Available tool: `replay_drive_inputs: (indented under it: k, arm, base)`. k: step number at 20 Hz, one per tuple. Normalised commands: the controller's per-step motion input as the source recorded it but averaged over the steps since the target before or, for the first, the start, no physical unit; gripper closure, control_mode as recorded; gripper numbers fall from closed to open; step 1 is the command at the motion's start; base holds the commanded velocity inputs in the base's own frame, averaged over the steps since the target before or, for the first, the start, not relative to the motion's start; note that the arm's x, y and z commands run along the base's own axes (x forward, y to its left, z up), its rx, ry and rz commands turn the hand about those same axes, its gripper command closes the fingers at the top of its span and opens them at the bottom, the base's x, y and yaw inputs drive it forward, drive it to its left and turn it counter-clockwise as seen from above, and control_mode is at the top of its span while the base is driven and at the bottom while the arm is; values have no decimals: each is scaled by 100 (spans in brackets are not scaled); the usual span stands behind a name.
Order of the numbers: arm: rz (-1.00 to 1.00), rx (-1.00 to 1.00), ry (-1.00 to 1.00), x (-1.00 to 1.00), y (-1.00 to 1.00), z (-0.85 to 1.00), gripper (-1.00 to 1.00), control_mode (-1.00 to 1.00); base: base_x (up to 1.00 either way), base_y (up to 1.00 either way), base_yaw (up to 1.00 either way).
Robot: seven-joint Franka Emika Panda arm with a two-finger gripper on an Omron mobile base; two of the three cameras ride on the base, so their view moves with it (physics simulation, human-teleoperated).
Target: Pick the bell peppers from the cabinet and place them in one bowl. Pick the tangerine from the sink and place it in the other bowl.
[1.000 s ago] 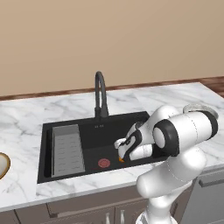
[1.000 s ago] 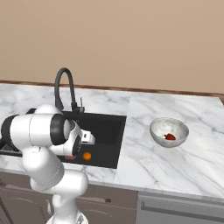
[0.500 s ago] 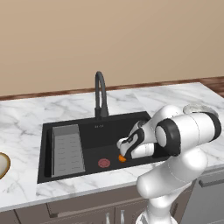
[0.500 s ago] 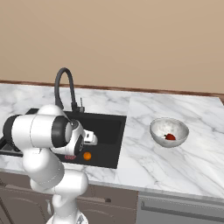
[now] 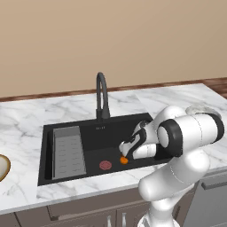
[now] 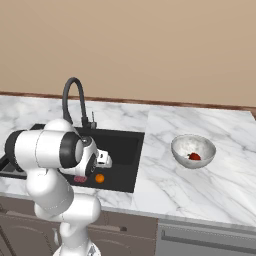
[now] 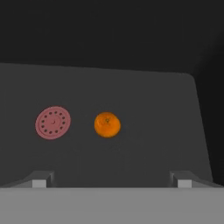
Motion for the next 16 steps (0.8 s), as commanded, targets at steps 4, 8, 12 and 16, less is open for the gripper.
replay_drive_inputs:
  k: [4,8,12,16]
  arm:
    - [0,0,7,-6,-1,-8,-100,-100]
    - [0,0,0,0,0,-16,-100,-100]
    - [0,0,0,0,0,-21,-100,-100]
    - [0,0,0,0,0,-23,-100,-100]
  base:
    - [0,0,0]
    - [0,0,0]
    - [0,0,0]
    - [0,0,0]
